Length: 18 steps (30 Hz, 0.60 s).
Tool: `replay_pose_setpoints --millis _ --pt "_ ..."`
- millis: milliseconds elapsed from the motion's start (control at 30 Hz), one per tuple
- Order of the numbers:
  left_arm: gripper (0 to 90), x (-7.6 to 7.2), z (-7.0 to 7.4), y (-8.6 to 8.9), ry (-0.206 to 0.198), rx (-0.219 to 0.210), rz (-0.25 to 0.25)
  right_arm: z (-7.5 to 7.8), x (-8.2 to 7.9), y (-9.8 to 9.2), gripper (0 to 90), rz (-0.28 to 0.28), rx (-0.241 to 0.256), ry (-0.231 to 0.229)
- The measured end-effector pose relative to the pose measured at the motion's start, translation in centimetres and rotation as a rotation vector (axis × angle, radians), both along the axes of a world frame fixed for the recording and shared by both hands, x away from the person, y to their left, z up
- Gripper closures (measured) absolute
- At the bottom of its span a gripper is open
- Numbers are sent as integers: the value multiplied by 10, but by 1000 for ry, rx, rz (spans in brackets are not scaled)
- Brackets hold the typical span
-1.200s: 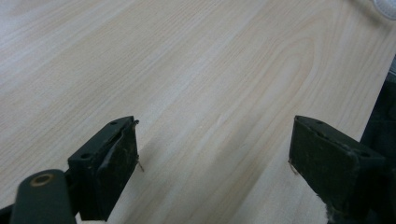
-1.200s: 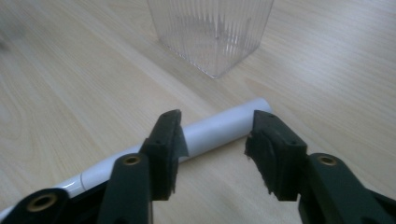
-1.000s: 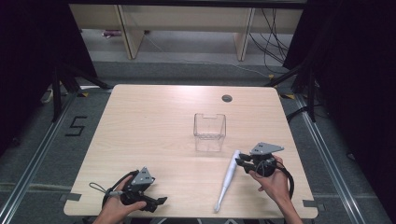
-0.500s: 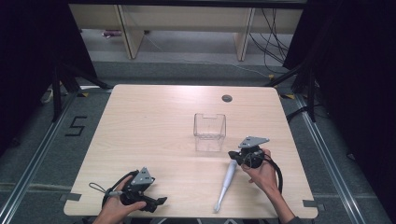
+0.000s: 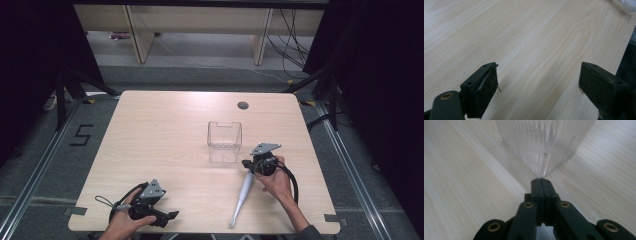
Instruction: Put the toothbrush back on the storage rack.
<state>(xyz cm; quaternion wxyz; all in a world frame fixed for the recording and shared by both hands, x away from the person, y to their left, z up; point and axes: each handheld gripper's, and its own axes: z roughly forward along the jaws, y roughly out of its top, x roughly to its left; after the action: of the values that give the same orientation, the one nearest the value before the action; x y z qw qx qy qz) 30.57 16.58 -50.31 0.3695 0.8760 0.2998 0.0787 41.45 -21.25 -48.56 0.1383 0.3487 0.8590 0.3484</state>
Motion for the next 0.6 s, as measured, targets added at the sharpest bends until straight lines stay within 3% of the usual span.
replay_pose_setpoints --millis 33,100,200,367,400,467,567,600 --pt "149 0 0 0 -1 5 0 0 1 0 900 4 -5 6" --pt "149 0 0 0 4 -4 -2 -3 4 0 900 13 2 -28" --pt "149 0 0 0 1 1 -5 -3 4 0 900 -5 -2 15" --pt "149 0 0 0 5 -4 -3 -4 6 -2 900 14 -16 16" --pt "149 0 0 0 5 1 -7 -5 3 0 900 -21 2 34" --pt "149 0 0 0 0 0 -2 -6 6 -3 900 8 -10 10" --pt "149 0 1 0 -4 2 0 -5 6 -4 900 8 -27 27" --pt "149 0 1 0 -4 1 0 -8 7 -4 900 11 -15 4"
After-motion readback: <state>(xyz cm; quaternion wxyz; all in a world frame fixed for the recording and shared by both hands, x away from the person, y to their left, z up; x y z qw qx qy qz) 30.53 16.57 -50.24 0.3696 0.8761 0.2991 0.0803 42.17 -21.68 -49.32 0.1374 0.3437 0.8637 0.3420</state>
